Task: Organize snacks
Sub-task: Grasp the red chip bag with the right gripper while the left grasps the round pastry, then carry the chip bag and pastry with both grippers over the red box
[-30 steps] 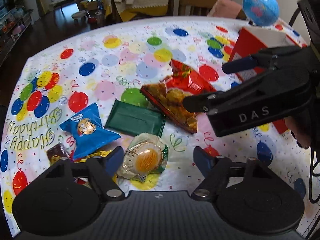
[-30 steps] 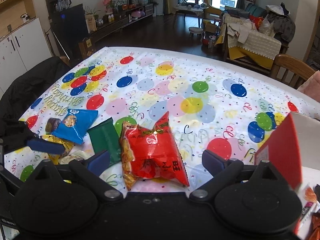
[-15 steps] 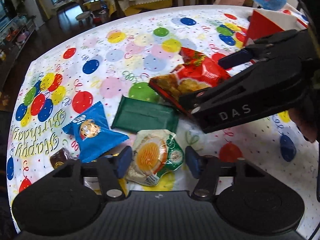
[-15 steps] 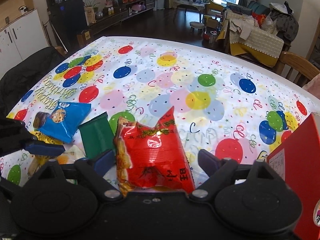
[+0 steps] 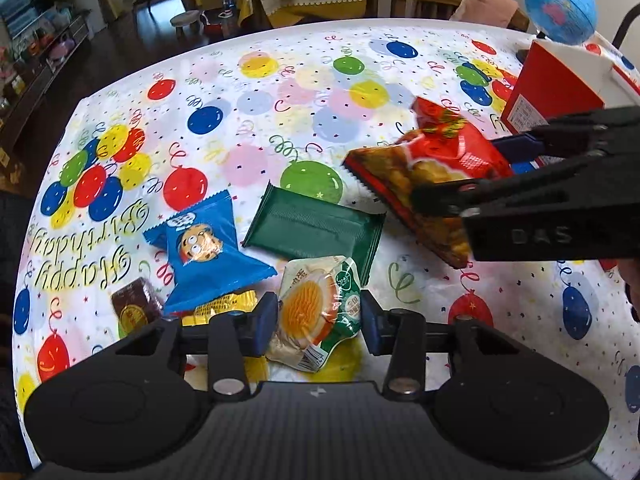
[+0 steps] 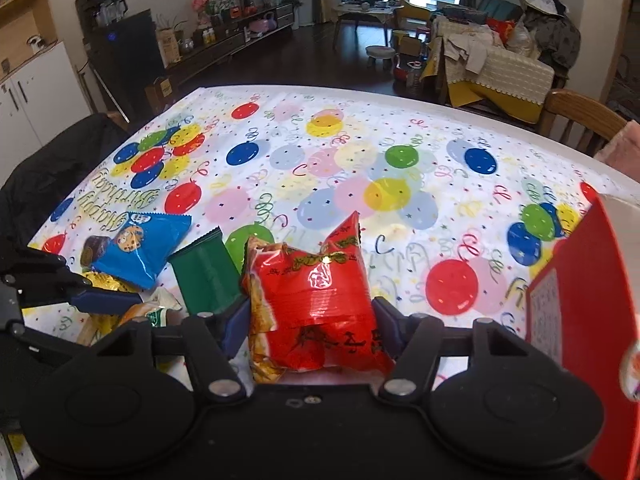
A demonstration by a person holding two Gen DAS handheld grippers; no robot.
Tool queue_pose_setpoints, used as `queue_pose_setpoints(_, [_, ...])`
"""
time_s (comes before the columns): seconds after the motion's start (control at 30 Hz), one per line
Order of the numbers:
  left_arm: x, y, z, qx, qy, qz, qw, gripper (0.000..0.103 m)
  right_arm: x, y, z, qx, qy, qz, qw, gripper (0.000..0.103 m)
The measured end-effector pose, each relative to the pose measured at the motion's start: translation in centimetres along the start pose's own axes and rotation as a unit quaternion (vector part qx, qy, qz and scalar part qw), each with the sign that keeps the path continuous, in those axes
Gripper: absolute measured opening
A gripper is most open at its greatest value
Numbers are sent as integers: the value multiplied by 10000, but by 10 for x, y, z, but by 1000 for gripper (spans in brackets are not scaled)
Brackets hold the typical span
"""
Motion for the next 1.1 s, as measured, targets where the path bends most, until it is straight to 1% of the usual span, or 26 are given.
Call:
queue_pose_setpoints(0.17, [3, -14, 1, 87, -132, 70, 9999, 42, 3, -26, 0, 28, 179, 132, 9997, 63])
queue_pose_setpoints(0.4, [9, -48, 11, 264, -220, 226, 9992, 42, 9, -70, -3, 131, 345, 314, 9988, 63])
queue_pose_setpoints(0.57, [15, -78, 18, 377, -244, 420, 9981, 42, 16, -103, -7, 221, 416, 454, 9979, 63])
queue_pose_setpoints(0.83, [26, -125, 22, 416, -325, 707, 9961, 42, 28, -152, -19, 381, 535, 669, 9956, 63])
queue_pose_setpoints(1.1, [32, -169, 31, 619, -216, 1080, 9920, 42, 38, -201, -32, 628, 620, 976, 9913, 63])
Point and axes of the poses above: each gripper's, at about its wrist camera, not at the fingertips, and y roughly the way its jaws point, z to its right, x to its underside, the point moved 10 cm from there along y, roughly the way its jaws point, and after that the axes turned 2 degrees about -z, right-handed, at the moved point
